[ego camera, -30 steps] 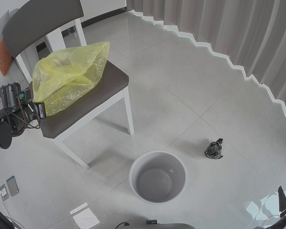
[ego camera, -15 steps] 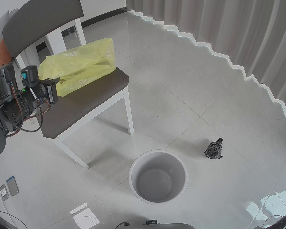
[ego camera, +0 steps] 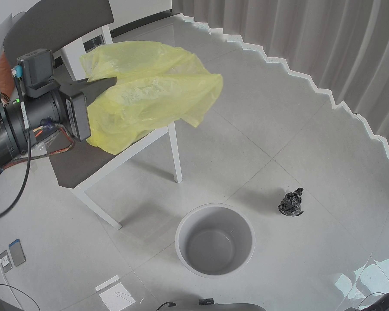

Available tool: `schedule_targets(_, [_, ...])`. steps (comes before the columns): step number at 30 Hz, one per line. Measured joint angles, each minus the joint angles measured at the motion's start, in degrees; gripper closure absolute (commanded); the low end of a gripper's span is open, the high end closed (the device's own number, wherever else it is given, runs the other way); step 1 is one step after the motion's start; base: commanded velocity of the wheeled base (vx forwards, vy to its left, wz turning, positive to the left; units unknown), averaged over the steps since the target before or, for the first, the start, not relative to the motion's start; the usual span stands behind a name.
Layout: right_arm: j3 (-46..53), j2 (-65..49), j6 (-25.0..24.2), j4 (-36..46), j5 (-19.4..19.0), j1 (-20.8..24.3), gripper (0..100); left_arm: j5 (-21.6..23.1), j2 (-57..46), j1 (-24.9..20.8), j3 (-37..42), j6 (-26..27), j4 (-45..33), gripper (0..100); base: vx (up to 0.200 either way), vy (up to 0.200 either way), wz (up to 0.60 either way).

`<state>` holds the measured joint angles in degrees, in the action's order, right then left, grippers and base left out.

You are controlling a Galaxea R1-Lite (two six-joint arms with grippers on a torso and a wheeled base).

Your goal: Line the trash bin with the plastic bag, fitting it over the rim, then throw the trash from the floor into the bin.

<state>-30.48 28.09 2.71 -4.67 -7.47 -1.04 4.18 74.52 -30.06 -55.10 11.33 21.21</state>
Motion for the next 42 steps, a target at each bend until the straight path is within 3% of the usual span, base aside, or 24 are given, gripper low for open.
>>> schedule_targets(12, [-4.88, 11.26, 2.11, 1.00, -1.58, 0.73, 0, 1.97, -3.52, -9.96, -1.05, 5.56, -8.00, 100, 0.000, 0.000, 0.00])
schedule_targets(18, [-7.08, 16.23, 2.13, 0.79, -2.84, 0.77, 0, 4.77, -4.99, -12.39, -1.21, 9.74, -9.73, 100, 0.000, 0.000, 0.00])
schedule_targets(23, [-8.58, 19.26, 1.52, 0.82, -5.57, 0.77, 0, 6.18, -6.41, -14.07, -1.37, 12.26, -15.97, 100, 0.000, 0.000, 0.00])
schedule_targets(28, [-10.01, 21.52, -1.62, 1.34, -8.14, 1.06, 0, 6.77, -8.09, -16.02, -1.68, 14.59, -20.66, 100, 0.000, 0.000, 0.00])
schedule_targets(35, [-12.58, 23.39, -9.19, 6.69, -9.08, 7.95, 0, 6.88, -9.20, -17.07, -3.33, 16.48, -22.88, 100, 0.000, 0.000, 0.00])
schedule_targets(42, [-11.42, 23.53, -10.45, 12.63, -9.13, 13.19, 0, 6.77, -10.14, -17.46, -6.25, 17.74, -25.78, 100, 0.000, 0.000, 0.00])
